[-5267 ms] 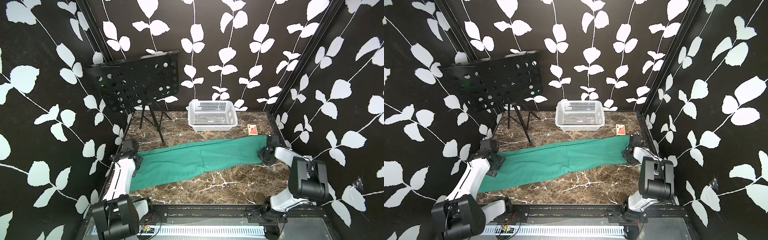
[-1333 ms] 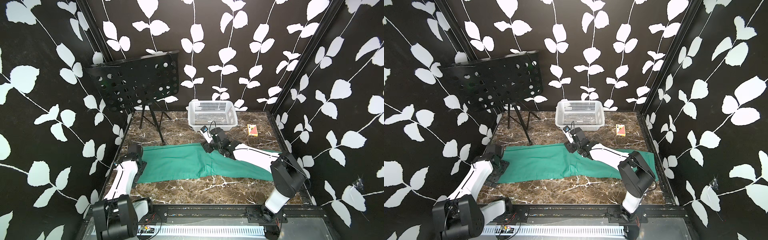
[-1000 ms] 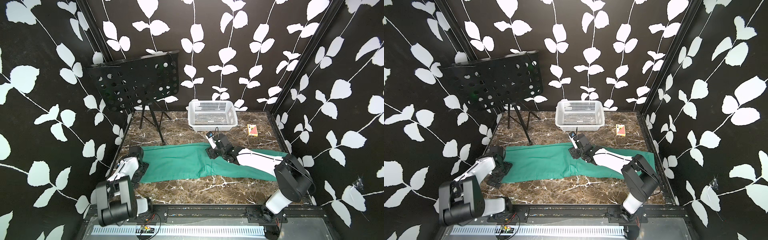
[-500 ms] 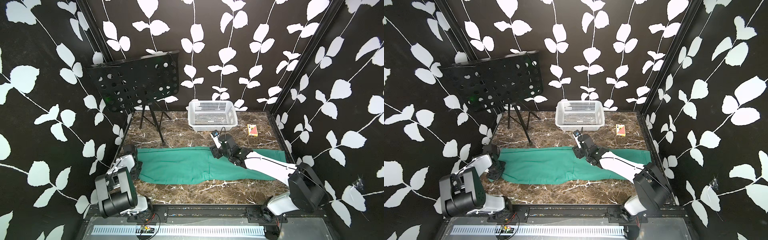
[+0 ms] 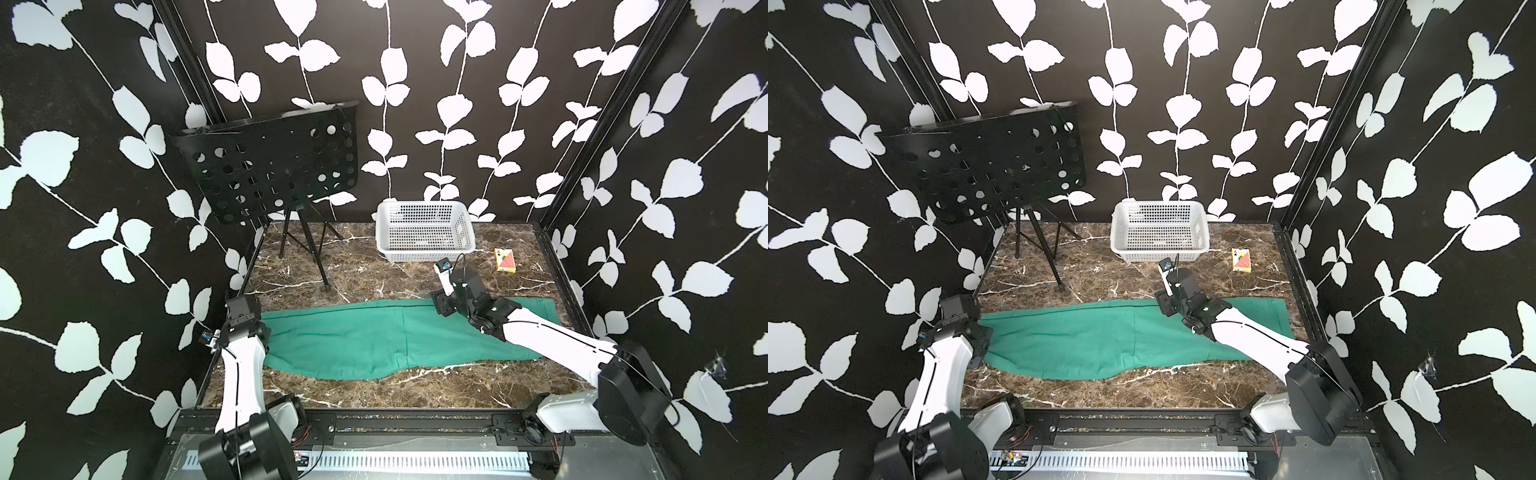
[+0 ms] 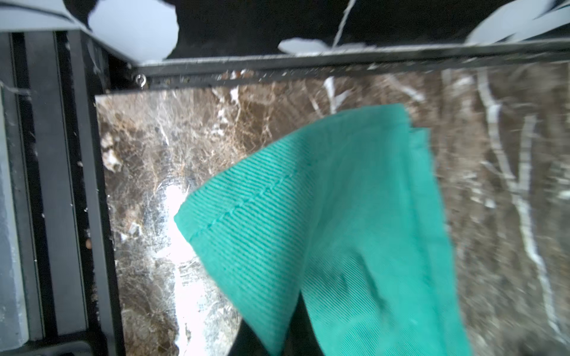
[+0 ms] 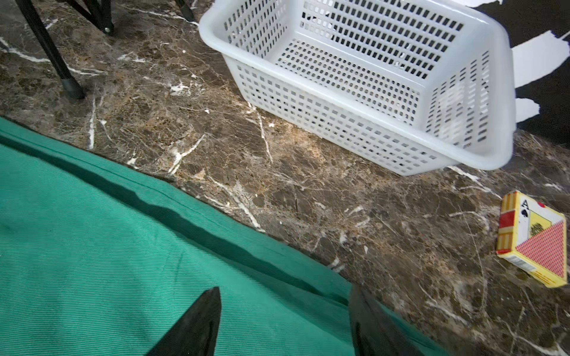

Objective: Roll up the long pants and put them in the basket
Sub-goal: Fold the long pant at the center of the board.

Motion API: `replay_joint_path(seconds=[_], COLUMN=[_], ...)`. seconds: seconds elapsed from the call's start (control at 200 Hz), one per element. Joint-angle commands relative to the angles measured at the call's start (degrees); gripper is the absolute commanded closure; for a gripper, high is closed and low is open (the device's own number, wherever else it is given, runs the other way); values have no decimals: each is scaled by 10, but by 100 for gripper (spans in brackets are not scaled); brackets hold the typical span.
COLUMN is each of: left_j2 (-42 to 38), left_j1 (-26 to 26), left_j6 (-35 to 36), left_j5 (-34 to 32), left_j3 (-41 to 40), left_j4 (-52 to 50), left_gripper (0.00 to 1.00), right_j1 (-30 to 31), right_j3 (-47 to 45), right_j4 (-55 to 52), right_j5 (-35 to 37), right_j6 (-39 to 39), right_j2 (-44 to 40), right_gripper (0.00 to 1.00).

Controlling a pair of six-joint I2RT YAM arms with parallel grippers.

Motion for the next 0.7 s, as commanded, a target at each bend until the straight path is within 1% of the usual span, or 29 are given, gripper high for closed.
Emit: replay_joint_path(seconds=[0.0,0.045,0.085,0.16,0.295,0.44,0.495,0.575,0.695], left_j2=[-31,-40,-47,-60,-86,-108,-106,-93,-42], left_j1=[-3,-19,-41,-101,-165,-240,-273,-335,-435], left_j6=[42,45,43,31,-7,-55,-75,-102,-129], left_j5=[26,45,50,42,71,78,78,70,41], left_j3=[23,34,44,67,92,109,114,124,156], left_j4=[-29,-31,-35,-52,-65,-59,-48,-23,24], left_gripper=[100,100,100,100,100,100,100,100,100], right_j1=[-17,-23,-27,-34,-46,-62,-71,-85,-103], right_j3=[-14,-14,-14,-14,-5,18,27,44,67], right_j4=[-40,-55,-67,-86,-118,-164,-182,-206,-247], right_j5=[13,15,19,25,30,34,35,35,20], right_j6=[36,45,51,59,75,98,108,126,149], right_j2=[-26,-35,-42,-54,-73,-86,-92,-99,-105], right_gripper=[32,32,33,33,34,36,37,39,41])
